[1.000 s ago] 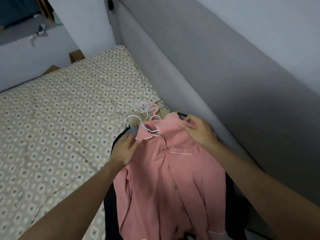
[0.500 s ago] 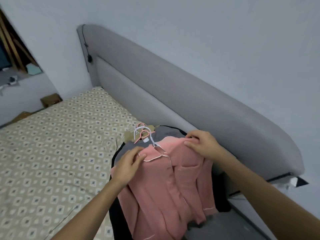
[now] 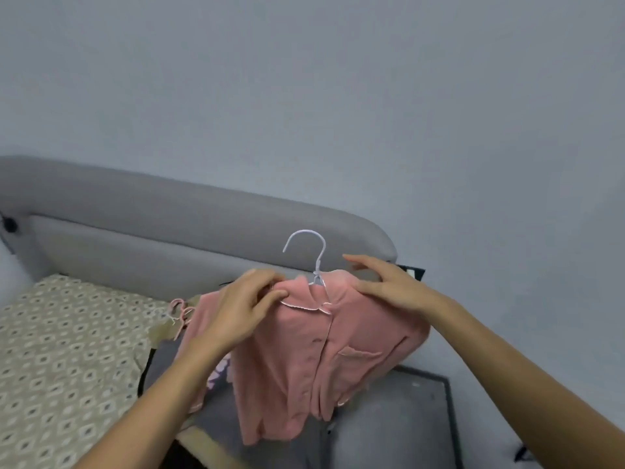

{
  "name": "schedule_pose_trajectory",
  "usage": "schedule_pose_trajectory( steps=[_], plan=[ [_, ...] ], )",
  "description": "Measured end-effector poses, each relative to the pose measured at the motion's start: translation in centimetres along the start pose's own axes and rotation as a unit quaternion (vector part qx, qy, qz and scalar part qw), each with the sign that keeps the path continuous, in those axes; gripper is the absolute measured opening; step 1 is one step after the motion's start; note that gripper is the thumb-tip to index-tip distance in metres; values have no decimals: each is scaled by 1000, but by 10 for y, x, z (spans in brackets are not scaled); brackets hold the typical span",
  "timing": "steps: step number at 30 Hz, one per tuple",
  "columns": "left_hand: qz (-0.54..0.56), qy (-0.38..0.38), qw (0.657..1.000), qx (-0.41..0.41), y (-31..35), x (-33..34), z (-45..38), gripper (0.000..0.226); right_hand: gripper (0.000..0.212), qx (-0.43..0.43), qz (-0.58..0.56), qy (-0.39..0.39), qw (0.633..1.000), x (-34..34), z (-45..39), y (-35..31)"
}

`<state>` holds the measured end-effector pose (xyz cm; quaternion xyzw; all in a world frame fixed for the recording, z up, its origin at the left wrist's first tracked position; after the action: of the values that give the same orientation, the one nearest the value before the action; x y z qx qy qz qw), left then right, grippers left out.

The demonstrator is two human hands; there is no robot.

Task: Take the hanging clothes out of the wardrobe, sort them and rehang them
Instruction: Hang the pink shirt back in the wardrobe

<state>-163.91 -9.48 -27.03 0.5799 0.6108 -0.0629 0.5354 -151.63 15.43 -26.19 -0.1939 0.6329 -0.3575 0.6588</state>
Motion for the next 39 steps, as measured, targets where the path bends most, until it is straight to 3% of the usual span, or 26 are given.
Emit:
schedule_pose_trajectory(
  steps=[5, 9, 13, 16, 20, 24, 29, 36, 39],
  plan=[
    [42, -85, 986, 133, 99, 47, -41, 14, 70, 94, -156, 8, 983, -45, 106, 48],
    [78, -137, 970, 186, 170, 103, -48, 18, 60, 120, -165, 105, 973, -78, 202, 84],
    [122, -178, 951, 220, 245, 163, -38, 18, 38, 135, -115, 267, 947, -105, 309, 117],
    [155, -205, 935, 245, 302, 199, -25, 25, 34, 105, 16, 385, 917, -117, 384, 119],
    [193, -232, 915, 268, 364, 235, -12, 32, 31, 71, 58, 470, 878, -116, 472, 121],
    [207, -271, 893, 295, 408, 269, 3, 30, 18, 105, -8, 507, 856, -113, 538, 135],
    [214, -289, 867, 345, 456, 295, 20, 28, 24, 207, 53, 548, 809, -103, 592, 149],
    [255, -324, 808, 420, 514, 324, 42, 31, 35, 350, 100, 514, 777, -73, 655, 129],
    [267, -343, 782, 447, 535, 332, 54, 31, 38, 408, 127, 511, 746, -61, 680, 124]
  ],
)
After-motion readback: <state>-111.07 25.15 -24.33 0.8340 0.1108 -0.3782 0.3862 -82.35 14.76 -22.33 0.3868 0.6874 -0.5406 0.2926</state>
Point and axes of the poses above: each hand's wrist, its own z-axis away from the middle knuckle, its own x-axis out of the palm, y = z × x, the point moved 7 cm from there along -z, towards the middle knuckle, and after that the axes turned 2 degrees about x, right-handed, at the moved point
